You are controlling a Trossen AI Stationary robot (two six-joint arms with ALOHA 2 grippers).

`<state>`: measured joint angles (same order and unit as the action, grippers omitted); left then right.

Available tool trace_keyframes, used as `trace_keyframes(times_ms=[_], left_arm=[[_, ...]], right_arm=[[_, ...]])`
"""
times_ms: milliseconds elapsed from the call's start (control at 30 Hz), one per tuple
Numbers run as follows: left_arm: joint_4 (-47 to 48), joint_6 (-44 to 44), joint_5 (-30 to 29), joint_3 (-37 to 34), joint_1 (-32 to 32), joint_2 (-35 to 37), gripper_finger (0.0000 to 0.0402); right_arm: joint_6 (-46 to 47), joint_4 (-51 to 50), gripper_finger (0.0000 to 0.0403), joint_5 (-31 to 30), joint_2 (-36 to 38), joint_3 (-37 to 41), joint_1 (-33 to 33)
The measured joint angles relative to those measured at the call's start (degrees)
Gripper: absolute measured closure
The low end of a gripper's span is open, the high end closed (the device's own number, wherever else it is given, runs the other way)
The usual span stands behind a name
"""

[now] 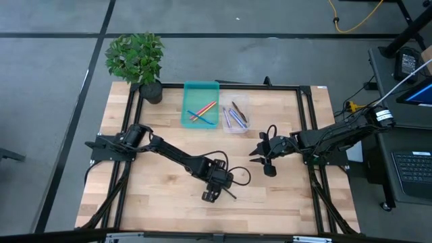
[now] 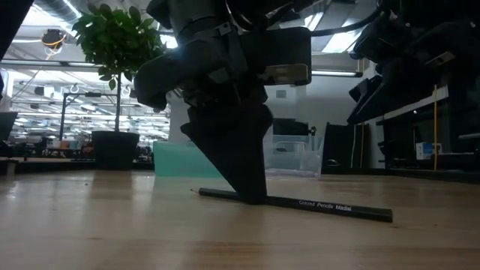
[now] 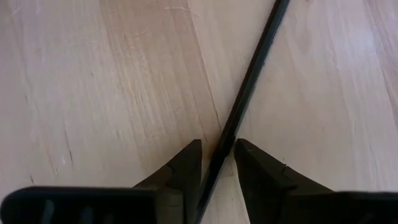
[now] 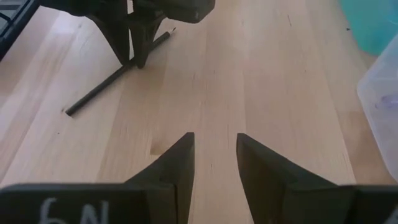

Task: Sort pens & pencils
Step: Put the black pencil into the blue bin

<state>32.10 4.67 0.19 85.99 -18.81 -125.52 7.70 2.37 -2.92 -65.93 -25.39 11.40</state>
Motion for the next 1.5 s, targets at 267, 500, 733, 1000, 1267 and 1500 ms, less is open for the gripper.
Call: trace_keyframes(times_ms=[267, 500, 733, 1000, 1267, 1500], left_arm=[[0.1, -0.7, 0.2, 0.1, 0.0, -0.3, 0.0305], [0.0, -0.8, 0.4, 0.1, 0.0, -0.3, 0.0308], [-0.3, -0.7, 1.1, 0.1, 0.0, -0.3, 0.0371], [-0.7, -0.7, 1.2, 0.1, 0.0, -0.3, 0.0388], [-0.7, -0.7, 1.0, 0.1, 0.0, -0.2, 0.0394], [-0.4, -2.1, -0.4, -0.4, -0.1, 2.2, 0.0395]], right_arm=[[0.0, 0.2, 0.0283, 0.0, 0.0, 0.0, 0.0], [0.2, 0.2, 0.0283, 0.0, 0.0, 0.0, 0.0], [0.2, 0.2, 0.0283, 0.0, 0.0, 0.0, 0.0], [0.2, 0.1, 0.0283, 0.0, 0.0, 0.0, 0.0], [1.0, -0.2, 0.0283, 0.0, 0.0, 0.0, 0.0], [1.0, -0.3, 0.0283, 0.0, 0.0, 0.0, 0.0]])
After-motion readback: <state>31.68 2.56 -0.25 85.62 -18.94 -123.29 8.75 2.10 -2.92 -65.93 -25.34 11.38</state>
